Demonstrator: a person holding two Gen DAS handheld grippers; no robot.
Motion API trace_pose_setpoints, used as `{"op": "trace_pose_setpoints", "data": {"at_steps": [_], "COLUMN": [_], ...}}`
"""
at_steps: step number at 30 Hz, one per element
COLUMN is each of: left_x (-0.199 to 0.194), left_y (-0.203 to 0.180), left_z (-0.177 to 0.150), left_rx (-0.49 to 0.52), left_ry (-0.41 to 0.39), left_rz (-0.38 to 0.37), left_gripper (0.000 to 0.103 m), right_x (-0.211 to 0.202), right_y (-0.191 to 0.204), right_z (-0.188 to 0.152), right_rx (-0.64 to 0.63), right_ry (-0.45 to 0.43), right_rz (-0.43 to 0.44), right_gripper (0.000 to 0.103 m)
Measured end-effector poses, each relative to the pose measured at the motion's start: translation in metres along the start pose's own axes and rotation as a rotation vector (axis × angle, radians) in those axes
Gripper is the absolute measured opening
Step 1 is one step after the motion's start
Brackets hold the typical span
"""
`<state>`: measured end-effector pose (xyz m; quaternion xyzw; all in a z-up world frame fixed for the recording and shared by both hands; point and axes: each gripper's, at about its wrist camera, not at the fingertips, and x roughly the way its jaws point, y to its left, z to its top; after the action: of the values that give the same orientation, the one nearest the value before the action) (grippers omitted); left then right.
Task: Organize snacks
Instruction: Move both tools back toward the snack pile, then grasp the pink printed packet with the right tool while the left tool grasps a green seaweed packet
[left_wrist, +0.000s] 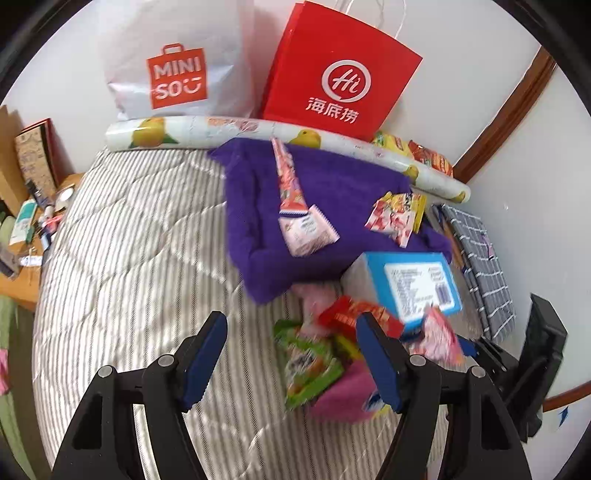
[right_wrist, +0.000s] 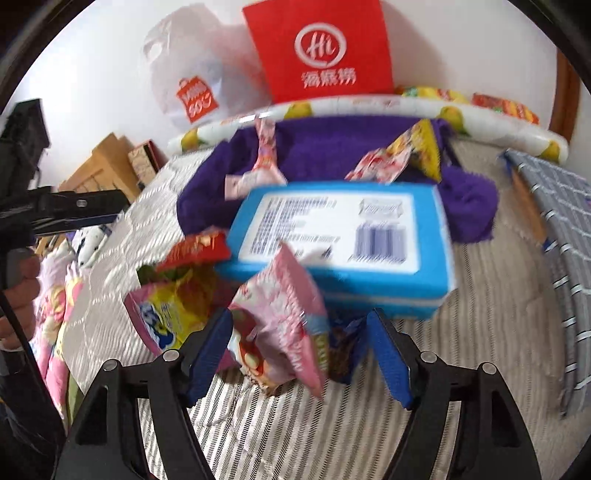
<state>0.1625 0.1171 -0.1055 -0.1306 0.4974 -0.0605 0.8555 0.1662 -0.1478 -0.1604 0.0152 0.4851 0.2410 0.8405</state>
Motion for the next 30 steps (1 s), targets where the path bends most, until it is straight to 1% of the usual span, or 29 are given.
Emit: {"op": "trace_pose_setpoints", "data": {"at_steps": [3, 5, 7, 9, 12, 15, 21, 25, 29, 30], "left_x": [-0.006, -0.008, -0.01, -0.01, -0.007, -0.002, 0.011, 0.026, 0.041, 0.046], "left_y": [0.006, 0.008, 0.008, 0.007, 0.004, -0.001, -0.015, -0.02, -0.022, -0.023], "left_z": [-0.01, -0.017, -0.023, -0.029, -0.036, -0.04, -0.045, -0.04, -0.034, -0.032], "left_rx": [-0.012, -0.016, -0.015, -0.013, -0.014, -0.013, 0.006, -0.008, -0.013, -0.008], "left_ry": [0.003, 0.004, 0.006, 0.009, 0.016, 0.025, 0.035, 0.055, 0.066, 0.078], "left_rz": [0.013, 0.012, 0.011, 0.011, 0.006, -0.005, -0.005, -0.004, -0.002, 0.014], "left_gripper": [0.07, 0.07, 0.07, 0.07, 0.07, 0.07, 0.07, 0.07, 0.07, 0.07], "right_x": [0.011, 0.017, 0.018, 0.015, -0.004, -0.023, -0.052, -0.069, -0.078, -0.08], "right_y": [0.008, 0.013, 0.014, 0.013, 0.014, 0.012, -0.003, -0.02, -0.032, -0.035], "right_z": [-0.005, -0.007, -0.011, -0.013, -0.02, -0.025, -0.037, -0.049, -0.056, -0.058], "right_rx": [-0.014, -0.023, -0.018, -0.013, -0.012, -0.013, 0.031, 0.08, 0.108, 0.117], "right_ry": [0.017, 0.016, 0.004, -0.009, -0.071, -0.115, -0.161, -0.192, -0.216, -0.223], "right_rz": [0.031, 0.029, -0.002, 0.005, 0.004, -0.007, -0.041, -0.057, -0.067, -0.059], "right_gripper": [0.074, 0.073, 0.06, 0.058, 0.057, 0.057, 0.057, 0.058, 0.058, 0.058]}}
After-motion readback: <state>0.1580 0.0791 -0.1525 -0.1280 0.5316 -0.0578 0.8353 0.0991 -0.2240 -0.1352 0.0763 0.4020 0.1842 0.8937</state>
